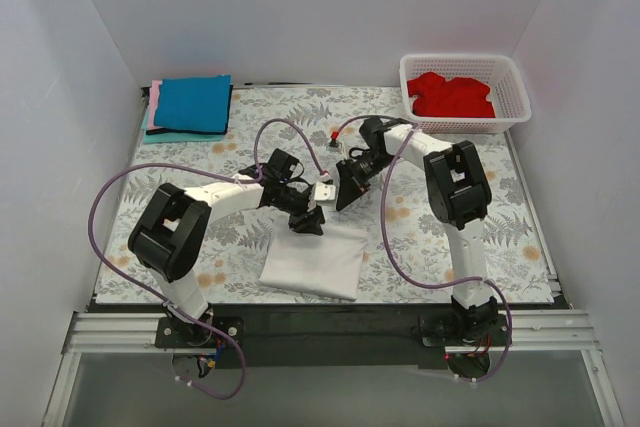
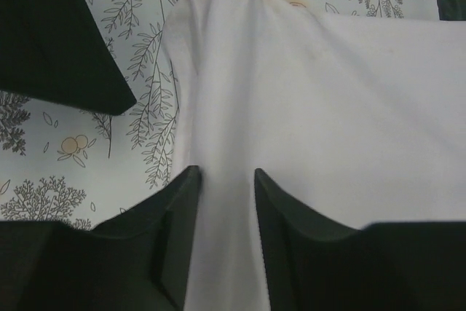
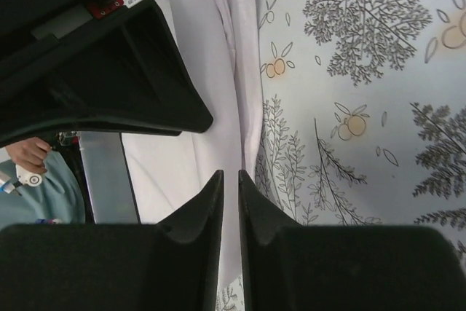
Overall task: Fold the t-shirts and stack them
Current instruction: Fold the tshirt
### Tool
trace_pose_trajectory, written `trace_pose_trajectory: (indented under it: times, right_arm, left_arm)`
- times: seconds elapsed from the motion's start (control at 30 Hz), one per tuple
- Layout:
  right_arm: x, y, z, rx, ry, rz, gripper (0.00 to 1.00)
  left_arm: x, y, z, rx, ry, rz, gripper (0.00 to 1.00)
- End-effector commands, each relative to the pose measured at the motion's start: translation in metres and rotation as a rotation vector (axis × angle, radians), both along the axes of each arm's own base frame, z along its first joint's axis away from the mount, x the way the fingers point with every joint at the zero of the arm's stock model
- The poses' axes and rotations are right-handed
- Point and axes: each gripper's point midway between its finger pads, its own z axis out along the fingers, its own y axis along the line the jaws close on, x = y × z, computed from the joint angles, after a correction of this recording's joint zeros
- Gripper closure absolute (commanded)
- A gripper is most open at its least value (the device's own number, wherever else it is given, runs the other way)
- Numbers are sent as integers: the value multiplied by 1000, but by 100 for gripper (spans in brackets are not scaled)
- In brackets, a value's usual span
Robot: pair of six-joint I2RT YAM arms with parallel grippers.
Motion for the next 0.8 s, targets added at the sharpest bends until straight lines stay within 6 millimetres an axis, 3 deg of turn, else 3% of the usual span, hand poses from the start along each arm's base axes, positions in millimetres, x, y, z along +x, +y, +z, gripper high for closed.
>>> trace_pose_trajectory:
  times: [0.0, 0.37, 0.57, 0.77]
  right_arm:
    - [-6, 17, 4, 40, -7, 38, 82]
    - [-24, 37, -23, 16, -5, 129, 83]
    - [-36, 48, -33, 1, -11, 183, 84]
    - [-49, 44, -59, -35, -19, 239, 84]
  left_arm:
    - [8, -10, 10, -30, -60, -30, 70]
    - [2, -4, 9, 1, -112, -67, 100]
    - [0, -3, 22, -31, -211, -64, 100]
    - [6, -5, 35, -56, -275, -59, 100]
